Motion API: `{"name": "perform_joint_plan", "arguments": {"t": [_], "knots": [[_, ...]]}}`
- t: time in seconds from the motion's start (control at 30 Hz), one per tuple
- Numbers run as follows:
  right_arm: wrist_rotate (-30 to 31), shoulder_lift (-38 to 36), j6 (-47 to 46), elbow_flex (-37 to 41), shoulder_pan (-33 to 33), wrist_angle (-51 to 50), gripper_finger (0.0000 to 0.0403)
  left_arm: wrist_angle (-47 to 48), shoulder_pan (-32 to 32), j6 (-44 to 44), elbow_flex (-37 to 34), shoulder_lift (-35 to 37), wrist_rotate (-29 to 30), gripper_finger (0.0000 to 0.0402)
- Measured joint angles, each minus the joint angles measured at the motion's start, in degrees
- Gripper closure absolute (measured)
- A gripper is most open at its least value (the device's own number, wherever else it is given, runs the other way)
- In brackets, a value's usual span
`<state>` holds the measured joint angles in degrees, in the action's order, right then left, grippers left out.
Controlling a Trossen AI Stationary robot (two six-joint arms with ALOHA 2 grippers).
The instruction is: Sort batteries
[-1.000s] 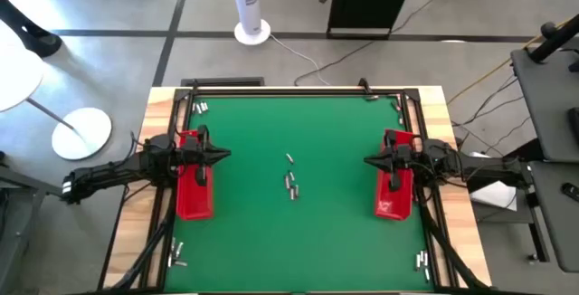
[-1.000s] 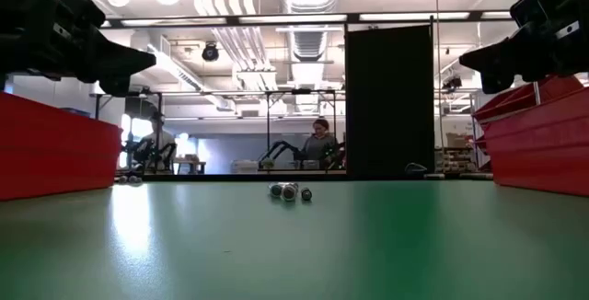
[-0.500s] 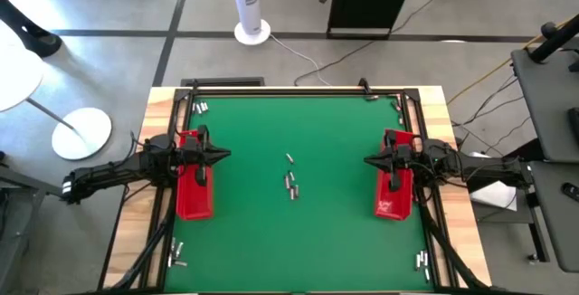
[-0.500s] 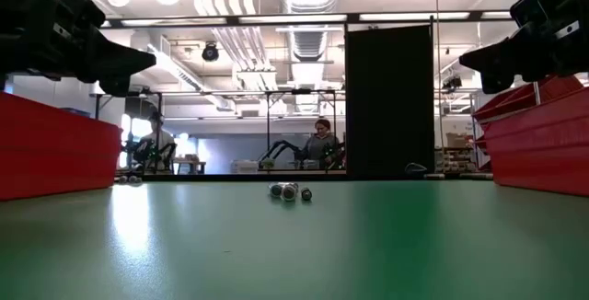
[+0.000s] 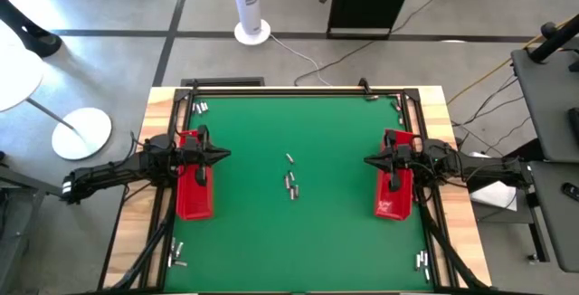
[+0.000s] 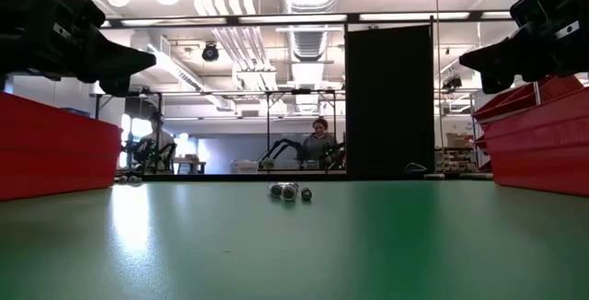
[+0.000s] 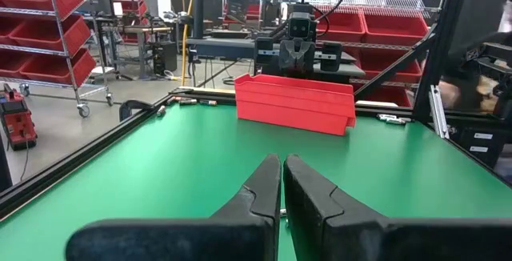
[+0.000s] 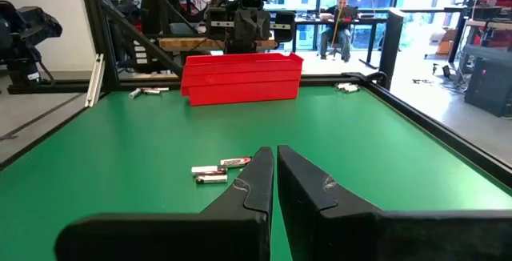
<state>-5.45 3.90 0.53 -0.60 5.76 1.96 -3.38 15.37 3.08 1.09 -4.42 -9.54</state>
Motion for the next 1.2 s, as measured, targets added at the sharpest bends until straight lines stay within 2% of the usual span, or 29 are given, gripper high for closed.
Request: {"name": "perform_joint_plan", "arguments": {"t": [0.57, 0.6, 0.7, 0.8, 0.87, 0.97, 1.03, 1.2], "knots": [[0.0, 0.0, 0.0, 0.0, 0.0, 0.0, 0.039, 0.0, 0.0, 0.0, 0.0, 0.0, 0.0, 0.0402], [0.1, 0.0, 1.4, 0.0, 0.0, 0.0, 0.039, 0.0, 0.0, 0.0, 0.0, 0.0, 0.0, 0.0402], [2.9, 0.0, 17.9, 0.0, 0.0, 0.0, 0.039, 0.0, 0.0, 0.0, 0.0, 0.0, 0.0, 0.0402], [3.0, 0.0, 31.5, 0.0, 0.0, 0.0, 0.039, 0.0, 0.0, 0.0, 0.0, 0.0, 0.0, 0.0402], [3.0, 0.0, 36.9, 0.0, 0.0, 0.0, 0.039, 0.0, 0.0, 0.0, 0.0, 0.0, 0.0, 0.0402], [2.8, 0.0, 40.1, 0.0, 0.0, 0.1, 0.039, 0.0, 0.0, 0.0, 0.0, 0.0, 0.0, 0.0402], [0.8, 0.0, 38.4, 0.0, 0.0, 0.1, 0.039, 0.0, 0.0, 0.0, 0.0, 0.0, 0.0, 0.0402], [-5.4, 0.0, 16.7, 0.0, 0.0, 2.3, 0.039, 0.0, 0.0, 0.0, 0.0, 0.0, 0.0, 0.0402]]}}
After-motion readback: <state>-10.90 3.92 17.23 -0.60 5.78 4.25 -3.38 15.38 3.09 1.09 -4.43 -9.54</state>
